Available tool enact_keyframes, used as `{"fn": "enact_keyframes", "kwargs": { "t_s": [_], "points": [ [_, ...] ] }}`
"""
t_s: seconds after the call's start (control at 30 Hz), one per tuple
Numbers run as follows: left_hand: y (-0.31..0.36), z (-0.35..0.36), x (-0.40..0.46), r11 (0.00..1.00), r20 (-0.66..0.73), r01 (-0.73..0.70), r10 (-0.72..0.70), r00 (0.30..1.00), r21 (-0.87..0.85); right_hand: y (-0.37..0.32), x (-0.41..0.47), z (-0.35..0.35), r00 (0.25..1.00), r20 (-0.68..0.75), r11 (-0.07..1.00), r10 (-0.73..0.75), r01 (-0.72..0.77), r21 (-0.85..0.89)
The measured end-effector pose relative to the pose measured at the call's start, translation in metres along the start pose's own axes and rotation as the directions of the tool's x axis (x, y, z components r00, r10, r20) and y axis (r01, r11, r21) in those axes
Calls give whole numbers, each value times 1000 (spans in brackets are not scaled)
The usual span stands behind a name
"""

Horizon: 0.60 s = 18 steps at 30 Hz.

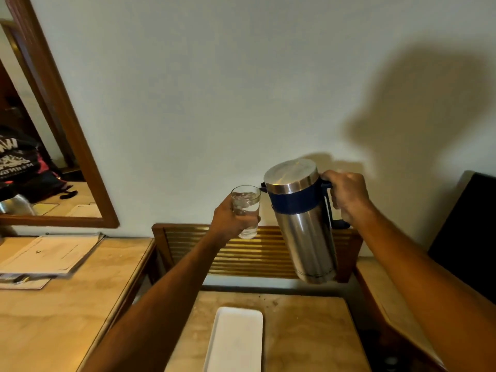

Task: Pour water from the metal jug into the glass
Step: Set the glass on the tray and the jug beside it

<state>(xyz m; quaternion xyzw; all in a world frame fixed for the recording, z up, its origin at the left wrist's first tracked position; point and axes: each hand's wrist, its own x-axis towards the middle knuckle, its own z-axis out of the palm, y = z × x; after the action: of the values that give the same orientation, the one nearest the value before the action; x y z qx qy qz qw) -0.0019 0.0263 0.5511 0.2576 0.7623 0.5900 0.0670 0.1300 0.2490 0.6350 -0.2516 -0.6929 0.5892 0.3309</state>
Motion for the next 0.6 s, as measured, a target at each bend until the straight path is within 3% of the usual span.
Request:
{"fn": "enact_keyframes", "kwargs": {
  "t_s": [0.2,0.4,0.6],
  "points": [
    [-59,17,-14,992,-59,110,-113,992,-63,87,-23,6,991,-114,987,64,-46,154],
    [-156,34,-35,962,-68,256,-262,963,-95,192,-48,16,942,-220,916,253,-160,368],
    [-267,58,-61,928,-110,367,-372,922,-58,303,-65,17,900,-298,916,317,-209,342]
  ]
}}
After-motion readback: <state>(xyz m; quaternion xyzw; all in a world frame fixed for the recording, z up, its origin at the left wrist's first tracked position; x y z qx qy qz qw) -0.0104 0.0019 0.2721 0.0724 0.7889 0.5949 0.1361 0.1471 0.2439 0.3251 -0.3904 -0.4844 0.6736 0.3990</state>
